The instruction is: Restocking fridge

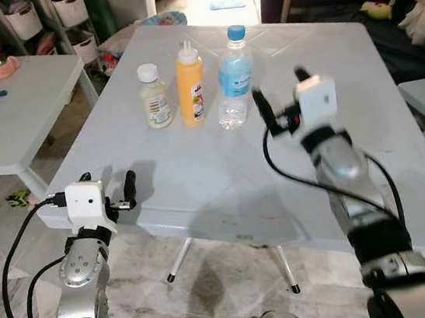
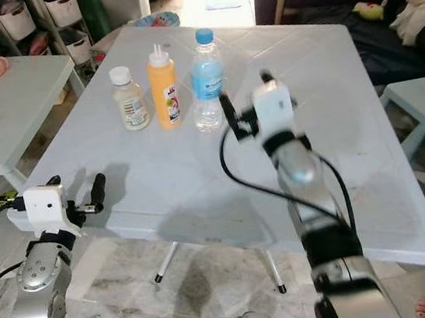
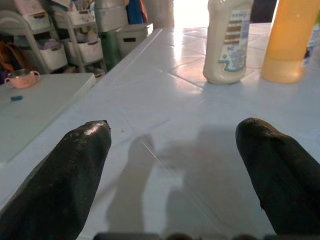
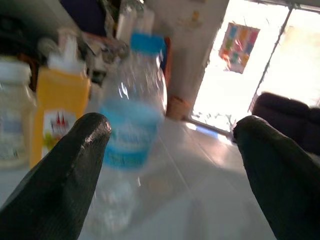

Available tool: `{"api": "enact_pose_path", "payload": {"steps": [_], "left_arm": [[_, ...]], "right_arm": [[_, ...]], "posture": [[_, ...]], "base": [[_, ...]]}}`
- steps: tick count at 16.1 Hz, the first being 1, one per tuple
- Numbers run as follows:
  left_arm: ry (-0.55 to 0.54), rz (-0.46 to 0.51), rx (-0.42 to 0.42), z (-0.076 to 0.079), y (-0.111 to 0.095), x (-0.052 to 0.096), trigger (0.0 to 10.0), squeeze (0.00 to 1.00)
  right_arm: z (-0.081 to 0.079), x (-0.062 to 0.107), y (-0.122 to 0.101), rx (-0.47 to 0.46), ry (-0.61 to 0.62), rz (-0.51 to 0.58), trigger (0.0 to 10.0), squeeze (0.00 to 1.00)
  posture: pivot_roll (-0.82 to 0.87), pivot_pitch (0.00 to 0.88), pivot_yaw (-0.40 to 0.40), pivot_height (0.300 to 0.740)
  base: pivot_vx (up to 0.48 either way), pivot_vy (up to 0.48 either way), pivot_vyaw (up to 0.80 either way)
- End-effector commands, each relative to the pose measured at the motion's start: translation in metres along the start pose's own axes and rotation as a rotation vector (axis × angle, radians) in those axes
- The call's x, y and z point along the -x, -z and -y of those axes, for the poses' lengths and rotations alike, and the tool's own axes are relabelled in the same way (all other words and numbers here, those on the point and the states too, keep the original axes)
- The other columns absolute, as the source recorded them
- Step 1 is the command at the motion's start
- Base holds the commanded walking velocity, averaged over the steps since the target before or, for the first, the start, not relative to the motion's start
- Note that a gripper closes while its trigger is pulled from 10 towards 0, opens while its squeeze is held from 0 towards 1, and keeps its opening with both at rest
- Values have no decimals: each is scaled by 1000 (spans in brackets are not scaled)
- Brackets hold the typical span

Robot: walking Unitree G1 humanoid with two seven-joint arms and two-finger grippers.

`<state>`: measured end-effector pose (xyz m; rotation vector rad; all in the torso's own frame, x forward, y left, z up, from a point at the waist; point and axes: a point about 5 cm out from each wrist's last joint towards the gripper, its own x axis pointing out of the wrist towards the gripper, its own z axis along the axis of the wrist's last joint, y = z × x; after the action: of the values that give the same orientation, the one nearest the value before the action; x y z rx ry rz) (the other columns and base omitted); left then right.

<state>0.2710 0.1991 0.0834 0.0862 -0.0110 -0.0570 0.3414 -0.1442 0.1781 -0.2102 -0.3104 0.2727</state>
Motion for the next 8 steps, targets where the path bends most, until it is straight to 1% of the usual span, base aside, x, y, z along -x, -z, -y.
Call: {"api": "enact_pose_path", "payload": {"steps": [1, 2, 3, 4, 5, 6, 7, 8], "left_arm": [[11, -9, -28, -2, -1, 2, 10000, 0], [10, -9, -35, -5, -2, 3, 10000, 0], [9, -9, -37, -5, -2, 3, 10000, 0], [10, -13, -46, -7, -3, 4, 10000, 0], [11, -17, -52, -9, -2, 5, 10000, 0], [11, -18, -54, -10, -2, 6, 10000, 0], [12, -17, -60, -11, -4, 7, 10000, 0], [11, -17, -65, -13, -5, 7, 10000, 0]], "right_arm": [[-1, -9, -11, -13, -21, 43, 10000, 0], [-2, -19, -22, -22, -42, 79, 10000, 0], [-2, -22, -24, -21, -47, 87, 10000, 0], [-2, -31, -30, -42, -60, 95, 10000, 0], [-1, -37, -33, -33, -64, 105, 10000, 0], [-1, -39, -34, -30, -63, 108, 10000, 0], [1, -48, -39, -27, -54, 114, 10000, 0], [1, -52, -41, -22, -50, 115, 10000, 0]], "posture": [[2, 74, -6, 740], [12, 77, -2, 740], [16, 78, -1, 740], [26, 80, 1, 740], [36, 80, 4, 740], [41, 80, 5, 740], [57, 80, 9, 740], [63, 80, 11, 740]], "base": [[0, 0, 0], [0, 0, 0], [0, 0, 0], [0, 0, 0], [0, 0, 0], [0, 0, 0], [0, 0, 0], [0, 0, 0]]}}
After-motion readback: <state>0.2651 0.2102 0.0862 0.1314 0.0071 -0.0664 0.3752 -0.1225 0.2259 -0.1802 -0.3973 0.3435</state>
